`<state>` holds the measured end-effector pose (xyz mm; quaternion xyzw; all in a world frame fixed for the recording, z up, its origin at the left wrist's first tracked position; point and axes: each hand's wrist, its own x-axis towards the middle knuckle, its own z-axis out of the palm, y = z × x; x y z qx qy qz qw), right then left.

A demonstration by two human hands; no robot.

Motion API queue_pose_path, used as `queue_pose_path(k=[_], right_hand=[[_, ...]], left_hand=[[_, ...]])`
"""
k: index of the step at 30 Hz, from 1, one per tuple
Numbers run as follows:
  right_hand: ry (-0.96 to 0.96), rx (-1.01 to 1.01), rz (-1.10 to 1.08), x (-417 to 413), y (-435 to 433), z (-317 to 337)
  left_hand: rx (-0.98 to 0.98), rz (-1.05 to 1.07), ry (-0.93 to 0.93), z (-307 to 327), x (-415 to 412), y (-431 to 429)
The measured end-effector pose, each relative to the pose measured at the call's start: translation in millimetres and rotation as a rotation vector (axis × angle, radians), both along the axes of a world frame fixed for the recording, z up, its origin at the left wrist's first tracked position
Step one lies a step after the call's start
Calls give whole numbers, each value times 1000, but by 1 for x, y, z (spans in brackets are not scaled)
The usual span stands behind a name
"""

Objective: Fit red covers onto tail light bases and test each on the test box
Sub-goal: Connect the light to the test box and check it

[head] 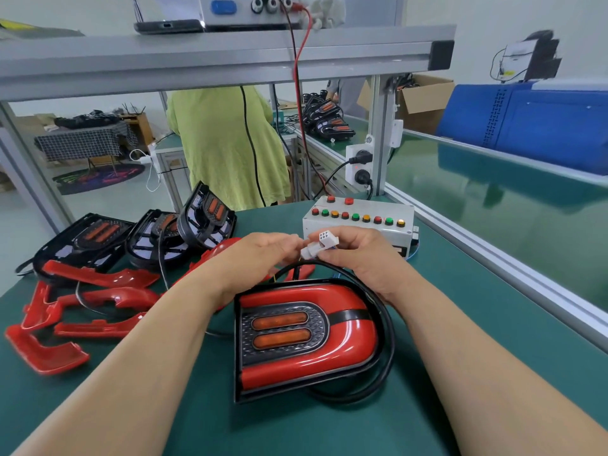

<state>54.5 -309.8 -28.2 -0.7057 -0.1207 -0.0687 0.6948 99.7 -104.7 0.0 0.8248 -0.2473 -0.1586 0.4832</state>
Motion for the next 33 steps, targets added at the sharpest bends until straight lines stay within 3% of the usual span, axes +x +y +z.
queue_pose_path(k=[4,9,13,16,21,27,33], right_hand=[[-20,-57,-18,1,4,0],[-24,-175,-18,1,7,5],[55,-52,29,3,4,4],[54,-1,44,3,1,3],[-19,-271,-89,1,0,3],[66,-430,-4,-3,-2,3],[9,-350,-88,-1,-2,2]], left_hand=[[-109,21,33,-2,-3,-5],[-144,187,-129,-11,1,-5],[-187,292,-213,-15,3,2],[-197,284,-238,-17,4,8],[-196,272,-211,-14,2,8],[-130,250,-138,-9,0,10],[-142,200,-157,-6,-6,7]])
